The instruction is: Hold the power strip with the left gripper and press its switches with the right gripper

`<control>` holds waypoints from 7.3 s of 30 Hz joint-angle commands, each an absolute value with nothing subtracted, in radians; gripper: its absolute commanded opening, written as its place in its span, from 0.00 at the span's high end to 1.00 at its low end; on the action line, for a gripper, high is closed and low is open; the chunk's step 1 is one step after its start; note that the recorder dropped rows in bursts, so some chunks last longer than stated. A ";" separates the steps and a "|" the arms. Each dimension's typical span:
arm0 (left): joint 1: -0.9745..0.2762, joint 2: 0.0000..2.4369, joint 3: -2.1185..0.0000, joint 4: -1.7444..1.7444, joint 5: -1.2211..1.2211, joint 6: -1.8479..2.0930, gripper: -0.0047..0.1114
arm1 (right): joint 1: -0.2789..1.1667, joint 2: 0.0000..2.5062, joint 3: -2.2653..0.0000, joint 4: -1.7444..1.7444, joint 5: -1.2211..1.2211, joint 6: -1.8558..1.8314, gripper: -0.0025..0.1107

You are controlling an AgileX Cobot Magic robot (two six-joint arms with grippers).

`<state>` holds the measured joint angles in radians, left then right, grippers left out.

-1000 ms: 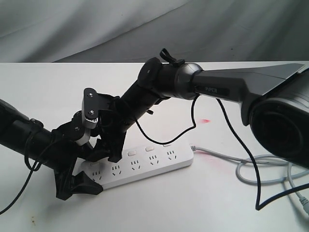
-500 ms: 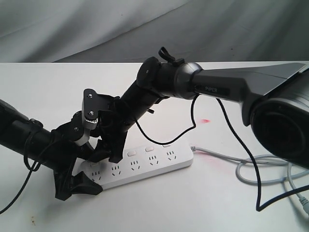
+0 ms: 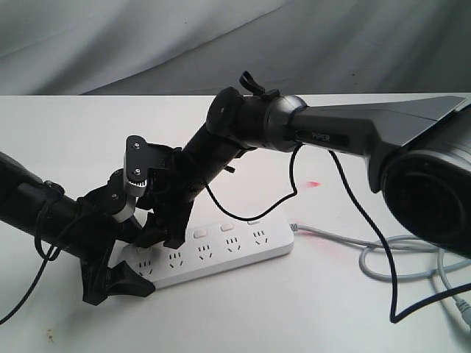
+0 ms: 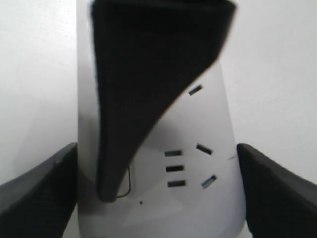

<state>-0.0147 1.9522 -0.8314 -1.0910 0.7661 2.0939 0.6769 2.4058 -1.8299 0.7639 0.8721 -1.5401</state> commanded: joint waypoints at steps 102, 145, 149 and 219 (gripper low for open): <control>-0.022 1.954 -0.838 -1.097 0.755 2.094 0.96 | 0.629 2.469 -1.811 0.789 0.874 -1.679 0.41; -0.022 1.954 -0.838 -1.097 0.755 2.094 0.96 | 0.499 2.380 -1.811 0.919 1.085 -1.689 0.41; -0.022 1.954 -0.838 -1.097 0.755 2.094 0.96 | 0.507 2.380 -1.811 0.921 1.085 -1.696 0.41; -0.022 1.954 -0.838 -1.097 0.755 2.094 0.96 | 0.540 2.415 -1.811 0.880 0.998 -1.658 0.41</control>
